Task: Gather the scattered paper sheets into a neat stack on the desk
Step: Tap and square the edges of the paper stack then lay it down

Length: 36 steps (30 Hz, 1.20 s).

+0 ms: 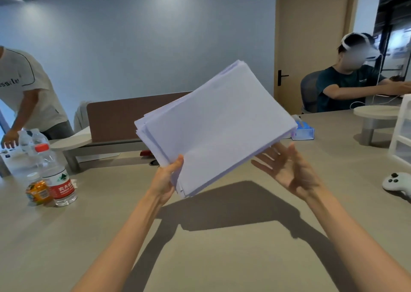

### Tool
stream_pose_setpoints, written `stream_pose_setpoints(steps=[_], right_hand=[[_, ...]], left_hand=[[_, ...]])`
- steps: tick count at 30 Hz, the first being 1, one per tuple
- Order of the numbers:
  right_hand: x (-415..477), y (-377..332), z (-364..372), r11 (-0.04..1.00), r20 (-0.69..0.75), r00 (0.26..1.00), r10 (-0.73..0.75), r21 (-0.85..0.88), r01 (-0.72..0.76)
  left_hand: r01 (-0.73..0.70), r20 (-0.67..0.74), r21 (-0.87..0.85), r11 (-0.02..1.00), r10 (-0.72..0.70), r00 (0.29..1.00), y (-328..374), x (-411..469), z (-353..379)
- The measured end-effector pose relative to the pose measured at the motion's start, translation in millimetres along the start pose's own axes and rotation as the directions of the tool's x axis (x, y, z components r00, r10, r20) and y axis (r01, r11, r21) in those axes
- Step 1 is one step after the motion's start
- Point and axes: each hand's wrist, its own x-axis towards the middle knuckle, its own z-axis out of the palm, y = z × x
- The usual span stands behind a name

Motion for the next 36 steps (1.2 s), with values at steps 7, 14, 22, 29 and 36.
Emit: stream_pose_setpoints(steps=[7,14,22,29,36], right_hand=[[11.2,39.1,70.2,0.979,-0.368,0.910,-0.193,-0.137,0.152],[4.8,20.1,52.3,0.934,-0.509,0.816,-0.273,-0.345,0.097],[2.1,-15.4,38.3,0.855,-0.431,0.858,-0.279,-0.518,0.018],[1.2,-13.1,38.0,0.772,-0.282,0.944,-0.171,-0.634,-0.050],[11.0,-12.8,34.5,0.815,-0.208,0.974,-0.085,-0.577,-0.053]], left_hand=[[0.046,0.044,-0.154,0.987,-0.040,0.998,-22.9,-17.4,41.5],[0.083,0.020,-0.138,0.987,-0.081,0.997,-14.0,-18.8,20.4],[0.059,0.134,0.347,0.936,-0.112,0.985,4.2,-15.4,2.5],[0.016,0.164,0.342,0.939,-0.077,0.983,12.0,-4.1,26.8],[0.024,0.236,0.222,0.975,-0.077,0.969,26.6,11.1,38.4]])
